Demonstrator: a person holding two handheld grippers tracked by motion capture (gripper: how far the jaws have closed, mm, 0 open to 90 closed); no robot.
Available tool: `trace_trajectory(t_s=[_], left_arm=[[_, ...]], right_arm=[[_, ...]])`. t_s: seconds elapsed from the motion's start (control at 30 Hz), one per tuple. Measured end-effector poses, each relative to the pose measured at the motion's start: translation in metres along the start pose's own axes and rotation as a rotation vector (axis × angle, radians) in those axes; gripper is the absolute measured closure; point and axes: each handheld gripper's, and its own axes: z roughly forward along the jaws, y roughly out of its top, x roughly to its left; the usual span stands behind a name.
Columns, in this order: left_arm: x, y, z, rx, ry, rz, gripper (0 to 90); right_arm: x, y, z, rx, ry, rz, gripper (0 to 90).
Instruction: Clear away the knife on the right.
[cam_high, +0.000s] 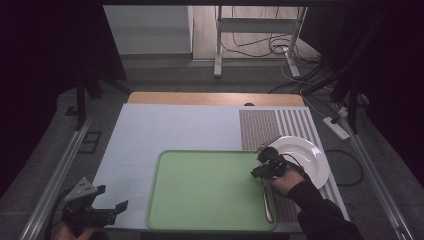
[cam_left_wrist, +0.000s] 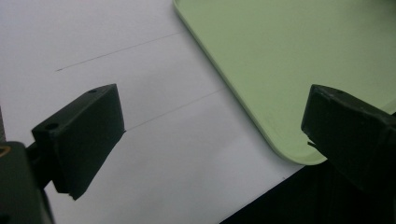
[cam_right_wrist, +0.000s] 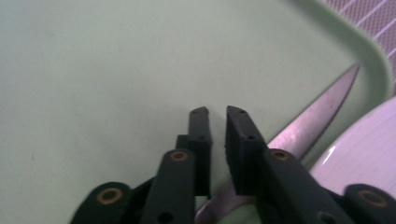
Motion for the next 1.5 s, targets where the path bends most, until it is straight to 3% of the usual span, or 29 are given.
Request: trace_trajectory(t_s=[0.3, 0.43, 0.6, 0.7, 0.9, 1.1, 1.5], left_arm=[[0.000, 0.000, 0.000, -0.001, 0.000, 0.000, 5.8], [0.000, 0.000, 0.000, -0.001, 0.000, 0.000, 5.8], [0.000, 0.000, 0.000, -0.002, -0.002, 0.002, 5.8], [0.000, 0.000, 0.000, -0.001, -0.002, 0.005, 5.7], [0.000, 0.000, 0.000, -0.002, -0.003, 0.008, 5.7], [-0.001, 0.000, 0.000, -0.002, -0.003, 0.008, 5.7], [0.000, 0.000, 0.000, -0.001, -0.002, 0.007, 5.7]], right_arm=[[0.009, 0.002, -0.012, -0.079, 0.007, 0.007, 39.8], [0.013, 0.000, -0.014, -0.085, -0.032, 0.012, 17.8], [0.015, -0.004, -0.014, -0.084, -0.048, 0.002, 10.6], [0.016, -0.007, -0.014, -0.080, -0.027, 0.000, 4.0], [0.016, -0.014, -0.017, -0.100, -0.040, -0.018, 0.3], [0.014, -0.025, -0.024, -0.115, -0.038, 0.001, 0.3], [0.011, -0.048, -0.044, -0.174, -0.091, 0.047, 0.0]])
